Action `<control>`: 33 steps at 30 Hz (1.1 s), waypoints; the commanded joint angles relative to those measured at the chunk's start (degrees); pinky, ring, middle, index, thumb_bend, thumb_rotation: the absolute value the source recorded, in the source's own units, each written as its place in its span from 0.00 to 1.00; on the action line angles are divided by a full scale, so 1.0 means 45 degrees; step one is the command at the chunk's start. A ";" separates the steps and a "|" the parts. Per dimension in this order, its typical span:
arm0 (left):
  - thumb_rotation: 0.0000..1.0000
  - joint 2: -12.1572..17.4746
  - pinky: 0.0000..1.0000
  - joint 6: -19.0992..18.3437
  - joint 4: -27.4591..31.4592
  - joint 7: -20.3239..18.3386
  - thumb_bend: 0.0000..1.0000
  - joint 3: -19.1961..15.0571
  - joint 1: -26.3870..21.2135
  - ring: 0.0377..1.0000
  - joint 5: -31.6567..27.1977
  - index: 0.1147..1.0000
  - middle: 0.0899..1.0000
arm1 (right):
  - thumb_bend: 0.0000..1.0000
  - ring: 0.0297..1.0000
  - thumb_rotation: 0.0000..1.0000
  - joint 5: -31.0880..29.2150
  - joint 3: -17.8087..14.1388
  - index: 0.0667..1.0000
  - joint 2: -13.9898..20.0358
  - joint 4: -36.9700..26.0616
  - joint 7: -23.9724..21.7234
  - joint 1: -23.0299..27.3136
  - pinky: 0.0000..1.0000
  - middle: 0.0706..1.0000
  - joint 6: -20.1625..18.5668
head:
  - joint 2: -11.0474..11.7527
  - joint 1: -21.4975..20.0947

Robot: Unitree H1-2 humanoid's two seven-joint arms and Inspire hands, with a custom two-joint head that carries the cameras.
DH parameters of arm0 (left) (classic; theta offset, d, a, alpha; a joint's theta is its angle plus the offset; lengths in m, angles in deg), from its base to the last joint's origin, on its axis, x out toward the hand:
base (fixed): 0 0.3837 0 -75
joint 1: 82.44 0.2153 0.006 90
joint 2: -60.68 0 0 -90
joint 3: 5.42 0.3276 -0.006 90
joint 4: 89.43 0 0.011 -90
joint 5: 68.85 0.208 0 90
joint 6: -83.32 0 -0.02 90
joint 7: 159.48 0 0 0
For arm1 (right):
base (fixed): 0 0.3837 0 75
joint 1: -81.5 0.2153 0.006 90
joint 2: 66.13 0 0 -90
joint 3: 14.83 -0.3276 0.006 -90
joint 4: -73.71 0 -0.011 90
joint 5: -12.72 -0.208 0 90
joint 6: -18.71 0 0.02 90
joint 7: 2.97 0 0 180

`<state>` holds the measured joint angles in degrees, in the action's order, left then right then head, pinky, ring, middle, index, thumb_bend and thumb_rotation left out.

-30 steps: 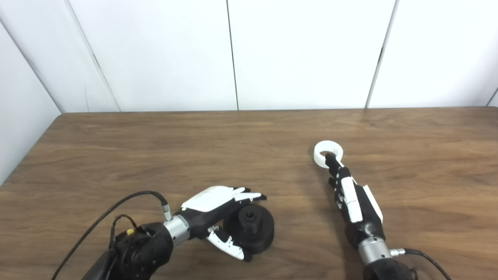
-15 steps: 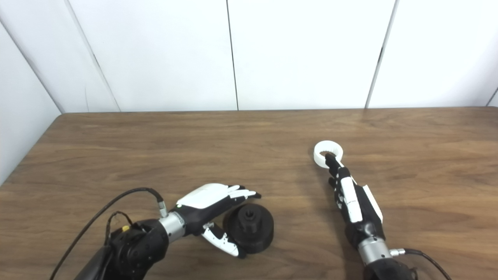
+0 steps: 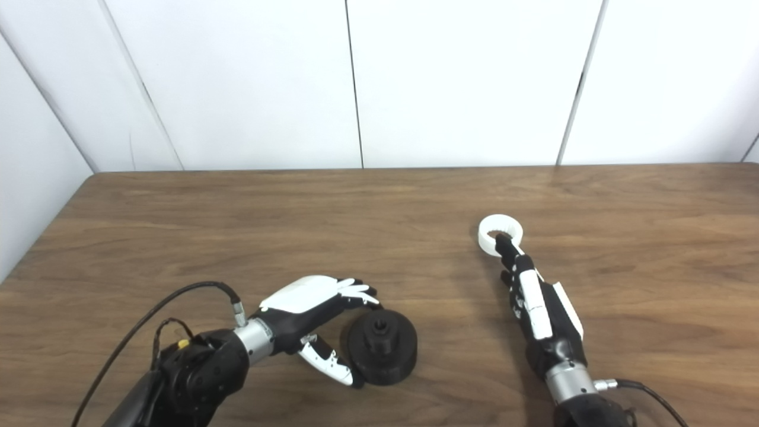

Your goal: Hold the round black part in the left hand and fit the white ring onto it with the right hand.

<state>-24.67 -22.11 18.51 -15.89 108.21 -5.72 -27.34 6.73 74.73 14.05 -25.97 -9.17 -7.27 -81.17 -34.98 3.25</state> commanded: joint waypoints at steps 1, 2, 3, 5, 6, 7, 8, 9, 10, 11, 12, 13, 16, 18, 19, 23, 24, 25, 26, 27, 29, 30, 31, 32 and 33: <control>0.30 0.0077 1.00 -0.0039 0.0091 0.0152 0.90 -0.0180 -0.0418 1.00 -0.0016 0.71 0.95 | 0.62 1.00 1.00 -0.0109 -0.0011 0.93 -0.0019 -0.0288 -0.0040 0.0098 1.00 0.96 0.0041 | -0.0002 0.0012; 0.30 0.0059 1.00 -0.0009 0.0079 0.0180 0.90 -0.0182 -0.0409 1.00 -0.0006 0.70 0.95 | 0.62 1.00 1.00 -0.0109 -0.0018 0.93 -0.0017 -0.0282 -0.0035 0.0099 1.00 0.96 0.0051 | 0.0001 0.0023; 0.30 0.0050 1.00 0.0028 0.0068 0.0209 0.90 -0.0174 -0.0399 1.00 0.0015 0.70 0.95 | 0.62 1.00 1.00 -0.0109 -0.0024 0.93 -0.0011 -0.0275 -0.0034 0.0100 1.00 0.96 0.0053 | -0.0007 0.0034; 0.31 0.0010 1.00 0.0081 0.0060 0.0285 0.89 -0.0184 -0.0364 1.00 -0.0003 0.68 0.95 | 0.62 1.00 1.00 -0.0101 -0.0022 0.93 0.0024 -0.0222 -0.0069 0.0102 1.00 0.95 0.0163 | -0.0007 0.0034; 0.31 -0.0007 1.00 0.0095 0.0063 0.0309 0.89 -0.0179 -0.0350 1.00 -0.0004 0.68 0.95 | 0.62 1.00 1.00 -0.0069 -0.0015 0.92 0.0038 -0.0193 -0.0071 0.0102 1.00 0.95 0.0225 | -0.0003 0.0027; 0.32 -0.0014 1.00 0.0140 0.0060 0.0344 0.89 -0.0162 -0.0342 1.00 0.0011 0.68 0.94 | 0.62 1.00 1.00 -0.0099 -0.0028 0.92 0.0032 -0.0197 -0.0071 0.0098 1.00 0.95 0.0197 | -0.0003 0.0027; 0.33 -0.0007 1.00 0.0206 0.0050 0.0377 0.88 -0.0140 -0.0340 1.00 0.0022 0.68 0.94 | 0.62 1.00 1.00 -0.0126 -0.0039 0.92 0.0020 -0.0215 -0.0062 0.0095 1.00 0.95 0.0138 | -0.0003 0.0027; 0.34 -0.0004 1.00 0.0264 0.0040 0.0407 0.88 -0.0121 -0.0337 1.00 0.0037 0.68 0.94 | 0.62 1.00 1.00 -0.0159 -0.0054 0.92 0.0007 -0.0242 -0.0051 0.0092 1.00 0.95 0.0062 | -0.0024 0.0032; 0.35 -0.0003 1.00 0.0303 0.0033 0.0426 0.88 -0.0111 -0.0334 1.00 0.0047 0.68 0.94 | 0.62 1.00 1.00 -0.0183 -0.0064 0.93 -0.0002 -0.0260 -0.0044 0.0090 1.00 0.95 0.0012 | -0.0024 0.0032; 0.35 -0.0014 1.00 0.0306 0.0037 0.0428 0.87 -0.0112 -0.0322 1.00 0.0029 0.68 0.94 | 0.62 1.00 1.00 -0.0182 -0.0070 0.93 -0.0004 -0.0260 -0.0035 0.0088 1.00 0.95 -0.0001 | -0.0023 0.0042; 0.36 -0.0027 1.00 0.0311 0.0040 0.0442 0.87 -0.0114 -0.0309 1.00 0.0022 0.68 0.94 | 0.62 1.00 1.00 -0.0146 -0.0066 0.92 -0.0002 -0.0264 -0.0014 0.0084 1.00 0.95 0.0010 | -0.0023 0.0042; 0.36 -0.0037 1.00 0.0313 0.0042 0.0452 0.87 -0.0115 -0.0299 1.00 0.0017 0.68 0.94 | 0.62 1.00 1.00 -0.0118 -0.0061 0.92 0.0001 -0.0265 0.0000 0.0080 1.00 0.95 0.0023 | -0.0021 0.0042; 0.36 -0.0068 1.00 0.0320 0.0030 0.0510 0.87 -0.0080 -0.0278 1.00 0.0120 0.67 0.94 | 0.61 1.00 1.00 -0.0079 -0.0054 0.92 0.0019 -0.0225 -0.0005 0.0081 1.00 0.94 0.0121 | -0.0025 0.0058; 0.36 -0.0098 1.00 0.0266 0.0049 0.0496 0.86 -0.0083 -0.0264 1.00 0.0140 0.67 0.94 | 0.61 1.00 1.00 -0.0005 -0.0047 0.92 0.0020 -0.0275 0.0039 0.0076 1.00 0.94 0.0047 | -0.0041 0.0059; 0.36 -0.0113 1.00 0.0236 0.0056 0.0485 0.86 -0.0088 -0.0258 1.00 0.0144 0.67 0.94 | 0.61 1.00 1.00 0.0011 -0.0049 0.92 0.0018 -0.0294 0.0047 0.0071 1.00 0.94 0.0036 | -0.0044 0.0061; 0.36 -0.0146 1.00 0.0308 0.0035 0.0579 0.86 -0.0089 -0.0234 1.00 0.0179 0.67 0.94 | 0.61 0.99 1.00 -0.0080 -0.0095 0.92 0.0038 -0.0257 -0.0020 0.0079 1.00 0.94 0.0123 | -0.0049 0.0081; 0.36 -0.0164 1.00 0.0298 0.0044 0.0591 0.86 -0.0089 -0.0226 1.00 0.0174 0.67 0.94 | 0.61 0.99 1.00 -0.0136 -0.0123 0.92 0.0048 -0.0229 -0.0049 0.0083 1.00 0.94 0.0177 | -0.0063 0.0094; 0.36 -0.0174 1.00 0.0296 0.0049 0.0604 0.86 -0.0084 -0.0223 1.00 0.0167 0.67 0.94 | 0.61 0.99 1.00 -0.0191 -0.0154 0.92 0.0049 -0.0236 -0.0060 0.0088 1.00 0.94 0.0164 | -0.0069 0.0102; 0.36 -0.0185 1.00 0.0282 0.0054 0.0607 0.86 -0.0075 -0.0224 1.00 0.0167 0.67 0.94 | 0.62 1.00 1.00 -0.0246 -0.0188 0.92 0.0052 -0.0257 -0.0065 0.0092 1.00 0.94 0.0123 | -0.0076 0.0119; 0.35 -0.0203 1.00 0.0268 0.0040 0.0622 0.86 -0.0077 -0.0218 1.00 0.0152 0.67 0.94 | 0.61 1.00 1.00 -0.0275 -0.0218 0.92 0.0074 -0.0276 -0.0070 0.0110 1.00 0.94 0.0105 | -0.0080 0.0125; 0.35 -0.0223 1.00 0.0252 0.0013 0.0644 0.86 -0.0070 -0.0210 1.00 0.0154 0.67 0.93 | 0.60 1.00 1.00 -0.0305 -0.0280 0.91 0.0150 -0.0251 -0.0090 0.0183 1.00 0.94 0.0210 | -0.0103 0.0163; 0.35 -0.0230 1.00 0.0233 0.0017 0.0635 0.86 -0.0063 -0.0209 1.00 0.0162 0.67 0.93 | 0.60 1.00 1.00 -0.0059 -0.0265 0.91 0.0277 -0.0197 -0.0051 0.0275 1.00 0.94 0.0427 | -0.0118 0.0187; 0.35 -0.0240 1.00 0.0205 0.0028 0.0622 0.86 -0.0061 -0.0207 1.00 0.0169 0.67 0.94 | 0.58 0.99 1.00 0.0459 -0.0187 0.91 0.0488 -0.0121 0.0046 0.0394 1.00 0.94 0.0773 | -0.0121 0.0194; 0.35 -0.0253 1.00 0.0164 0.0045 0.0603 0.86 -0.0061 -0.0208 1.00 0.0180 0.67 0.94 | 0.55 0.97 1.00 0.1144 -0.0131 0.91 0.0718 -0.0145 0.0249 0.0537 0.98 0.94 0.0874 | -0.0129 0.0202; 0.34 -0.0265 1.00 0.0136 0.0052 0.0593 0.86 -0.0060 -0.0211 1.00 0.0193 0.68 0.94 | 0.54 0.94 0.94 0.1736 -0.0112 0.90 0.0902 -0.0204 0.0457 0.0669 0.92 0.93 0.0847 | -0.0133 0.0204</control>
<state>-25.94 -21.76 18.16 -13.95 108.19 -5.27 -26.78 10.64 74.63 15.94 -25.72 -8.95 -7.03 -79.82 -35.51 4.13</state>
